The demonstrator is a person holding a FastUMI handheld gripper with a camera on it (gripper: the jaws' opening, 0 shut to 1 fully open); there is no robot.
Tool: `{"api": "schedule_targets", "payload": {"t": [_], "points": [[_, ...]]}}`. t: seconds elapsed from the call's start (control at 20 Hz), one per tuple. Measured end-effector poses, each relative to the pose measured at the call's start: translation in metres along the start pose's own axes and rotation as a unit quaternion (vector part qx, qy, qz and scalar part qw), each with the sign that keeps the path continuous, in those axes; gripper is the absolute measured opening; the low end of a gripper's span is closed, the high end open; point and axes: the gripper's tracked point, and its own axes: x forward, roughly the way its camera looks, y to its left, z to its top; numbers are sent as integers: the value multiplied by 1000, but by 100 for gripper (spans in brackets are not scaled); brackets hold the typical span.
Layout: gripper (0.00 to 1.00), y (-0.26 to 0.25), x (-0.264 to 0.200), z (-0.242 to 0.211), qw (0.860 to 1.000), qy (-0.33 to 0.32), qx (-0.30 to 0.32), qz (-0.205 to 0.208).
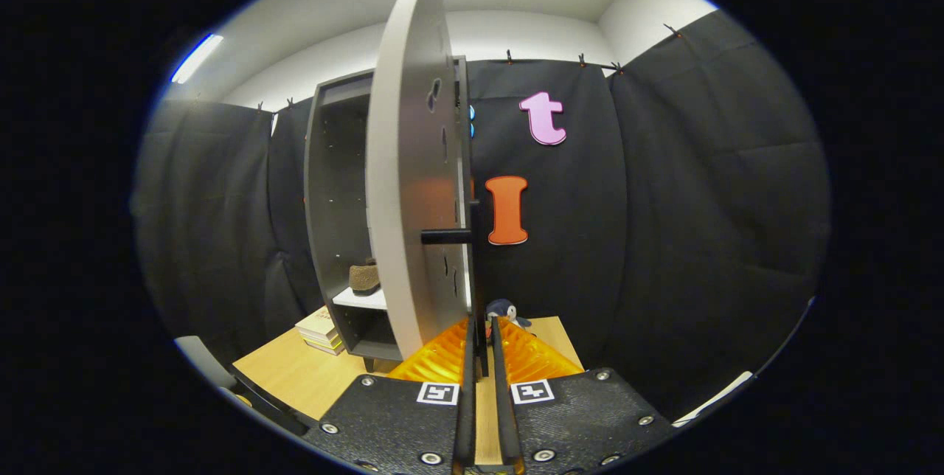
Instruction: Open the shoe cabinet door, grab the shoes and put them into the shoe cabinet, then close the shoe cabinet door.
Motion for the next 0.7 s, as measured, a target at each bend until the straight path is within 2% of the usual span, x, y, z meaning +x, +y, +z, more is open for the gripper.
{"api": "schedule_targets", "payload": {"t": [0.4,0.5,0.7], "points": [[12,-2,-38,6,1000,-22,8,-10],[12,8,-71,-6,1000,-20,15,-6],[13,22,-84,-18,1000,-10,15,-14]]}}
